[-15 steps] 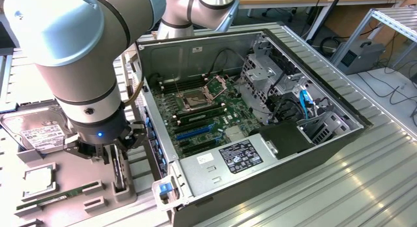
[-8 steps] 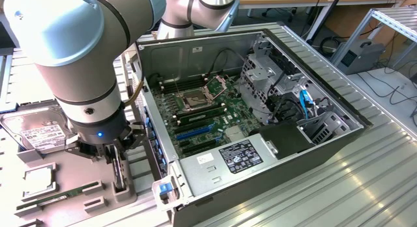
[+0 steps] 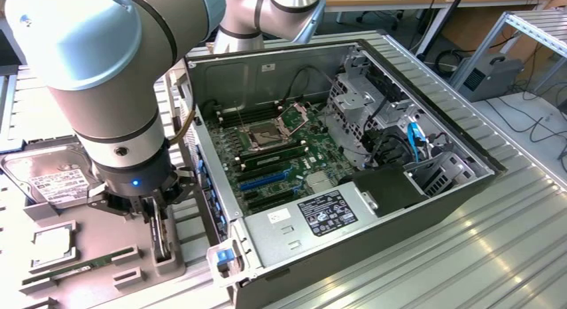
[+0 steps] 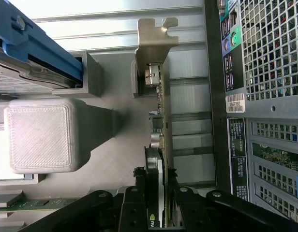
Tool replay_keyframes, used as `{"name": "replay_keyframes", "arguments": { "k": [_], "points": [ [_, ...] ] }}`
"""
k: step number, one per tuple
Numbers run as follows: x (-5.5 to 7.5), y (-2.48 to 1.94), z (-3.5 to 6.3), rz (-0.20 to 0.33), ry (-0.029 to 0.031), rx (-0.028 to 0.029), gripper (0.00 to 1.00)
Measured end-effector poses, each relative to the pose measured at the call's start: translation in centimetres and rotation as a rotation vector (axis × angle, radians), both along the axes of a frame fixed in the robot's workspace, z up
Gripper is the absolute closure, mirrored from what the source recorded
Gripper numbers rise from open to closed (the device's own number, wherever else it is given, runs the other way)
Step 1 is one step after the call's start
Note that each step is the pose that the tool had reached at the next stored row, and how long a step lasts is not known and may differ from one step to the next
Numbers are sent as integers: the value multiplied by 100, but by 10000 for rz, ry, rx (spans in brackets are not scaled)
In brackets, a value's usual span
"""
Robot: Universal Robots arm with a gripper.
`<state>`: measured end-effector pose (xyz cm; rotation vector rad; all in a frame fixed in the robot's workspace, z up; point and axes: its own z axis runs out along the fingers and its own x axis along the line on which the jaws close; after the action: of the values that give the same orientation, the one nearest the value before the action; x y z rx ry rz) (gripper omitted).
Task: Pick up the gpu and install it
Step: 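Pick up the gpu and move the gpu toward the slot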
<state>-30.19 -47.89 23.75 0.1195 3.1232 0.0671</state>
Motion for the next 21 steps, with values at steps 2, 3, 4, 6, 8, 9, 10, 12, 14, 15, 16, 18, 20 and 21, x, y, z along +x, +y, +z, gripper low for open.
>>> {"name": "replay_keyframes", "arguments": {
  "k": [2,3,4,6,8,9,10,12,14,15,16,18,20,21],
  "points": [
    [0,0,0,0,0,0,73],
    [0,0,0,0,0,0,73],
    [0,0,0,0,0,0,73],
    [0,0,0,0,0,0,73],
    [0,0,0,1,0,0,73],
    [-1,0,0,141,0,-1,73],
    [-1,0,1,272,1,-1,73],
    [0,0,0,347,1,-1,73],
    [0,0,0,348,0,0,73],
    [0,0,0,348,0,0,73],
    [0,0,0,348,0,0,73],
    [0,0,6,349,-1,2,73],
    [0,0,52,348,0,0,73],
    [0,0,64,348,-1,0,73]
  ]
}}
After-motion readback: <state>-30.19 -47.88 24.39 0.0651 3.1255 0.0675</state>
